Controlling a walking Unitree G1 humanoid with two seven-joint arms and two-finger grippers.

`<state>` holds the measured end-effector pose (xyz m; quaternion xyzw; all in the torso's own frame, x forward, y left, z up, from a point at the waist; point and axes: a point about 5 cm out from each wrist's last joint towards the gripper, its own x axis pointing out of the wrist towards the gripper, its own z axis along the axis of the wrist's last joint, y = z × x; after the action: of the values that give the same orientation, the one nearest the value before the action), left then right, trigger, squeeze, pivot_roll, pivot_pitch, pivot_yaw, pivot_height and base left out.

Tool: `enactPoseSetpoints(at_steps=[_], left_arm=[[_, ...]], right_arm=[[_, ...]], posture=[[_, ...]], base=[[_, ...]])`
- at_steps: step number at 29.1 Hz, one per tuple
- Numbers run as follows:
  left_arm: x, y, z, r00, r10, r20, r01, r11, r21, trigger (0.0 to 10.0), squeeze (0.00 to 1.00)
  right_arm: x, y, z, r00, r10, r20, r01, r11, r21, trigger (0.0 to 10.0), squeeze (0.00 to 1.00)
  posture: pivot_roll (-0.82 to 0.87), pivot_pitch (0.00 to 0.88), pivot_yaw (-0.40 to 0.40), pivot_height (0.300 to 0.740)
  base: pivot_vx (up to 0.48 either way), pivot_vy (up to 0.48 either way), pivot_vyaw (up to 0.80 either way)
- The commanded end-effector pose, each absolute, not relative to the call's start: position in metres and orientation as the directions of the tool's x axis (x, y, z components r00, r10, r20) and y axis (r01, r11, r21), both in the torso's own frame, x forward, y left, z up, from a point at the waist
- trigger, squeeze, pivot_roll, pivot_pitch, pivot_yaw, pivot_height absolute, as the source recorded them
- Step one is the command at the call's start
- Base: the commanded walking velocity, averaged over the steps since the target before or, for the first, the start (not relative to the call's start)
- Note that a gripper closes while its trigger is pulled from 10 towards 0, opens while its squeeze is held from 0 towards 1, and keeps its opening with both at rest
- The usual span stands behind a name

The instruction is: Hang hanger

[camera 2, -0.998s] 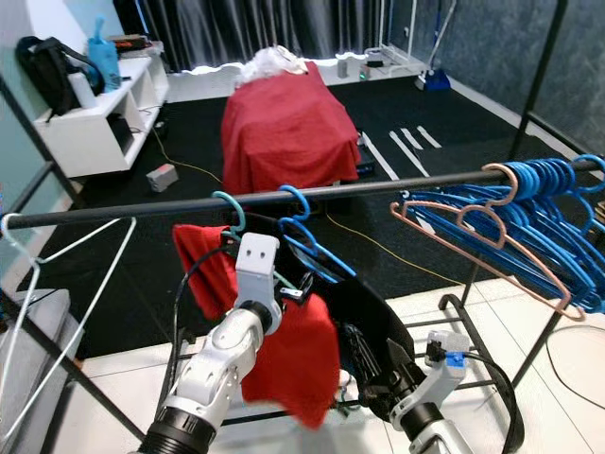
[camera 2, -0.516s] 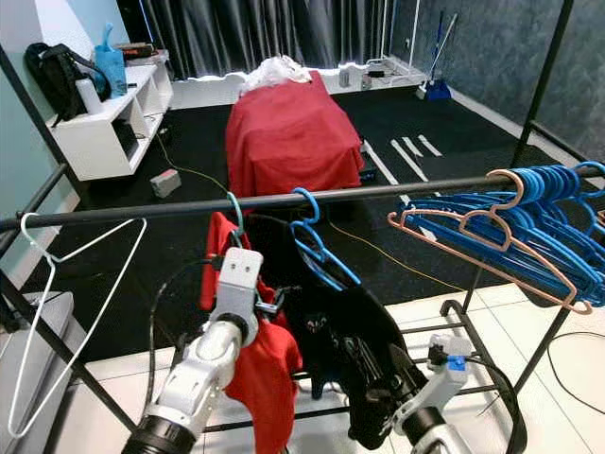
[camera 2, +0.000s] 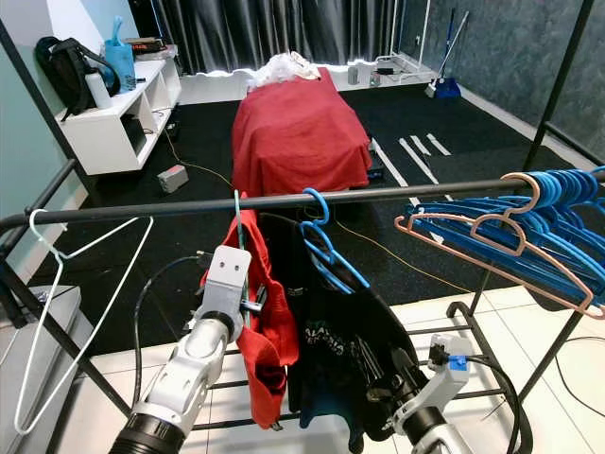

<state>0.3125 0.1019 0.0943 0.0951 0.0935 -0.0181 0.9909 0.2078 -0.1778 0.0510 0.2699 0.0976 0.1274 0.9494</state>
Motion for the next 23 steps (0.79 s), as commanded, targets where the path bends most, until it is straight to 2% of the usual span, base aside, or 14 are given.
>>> enactPoseSetpoints(at_steps=[1,2,3,17,23], left_arm=[[0.312,0.109,0.093,0.981,-0.002,-0.194,0.045,0.975,0.218,7.5,0.00],[0.312,0.109,0.093,0.981,-0.002,-0.194,0.045,0.975,0.218,7.5,0.00],[0.312,0.110,0.095,0.984,-0.018,-0.177,0.062,0.968,0.243,0.0,0.00],[0.314,0.114,0.099,0.986,-0.009,-0.164,0.056,0.956,0.287,0.0,0.00],[0.322,0.127,0.109,0.993,-0.017,-0.118,0.058,0.932,0.357,0.0,0.00]], right_arm=[[0.208,-0.178,0.051,0.948,0.298,-0.116,-0.188,0.814,0.550,10.0,0.00],[0.208,-0.178,0.051,0.948,0.298,-0.116,-0.188,0.814,0.550,10.0,0.00],[0.208,-0.179,0.051,0.947,0.298,-0.118,-0.188,0.814,0.550,10.0,0.00],[0.209,-0.179,0.051,0.947,0.298,-0.119,-0.188,0.814,0.549,10.0,0.00],[0.209,-0.179,0.051,0.947,0.299,-0.119,-0.188,0.813,0.551,10.0,0.00]], posture=[[-0.22,0.000,0.006,0.740],[-0.22,0.000,0.006,0.740],[-0.22,0.000,0.006,0.740],[-0.22,0.000,0.004,0.740],[-0.22,0.000,0.003,0.740]], base=[[0.000,0.000,0.00],[0.000,0.000,0.00],[0.000,0.000,0.00],[0.000,0.000,0.00],[0.000,0.000,0.00]])
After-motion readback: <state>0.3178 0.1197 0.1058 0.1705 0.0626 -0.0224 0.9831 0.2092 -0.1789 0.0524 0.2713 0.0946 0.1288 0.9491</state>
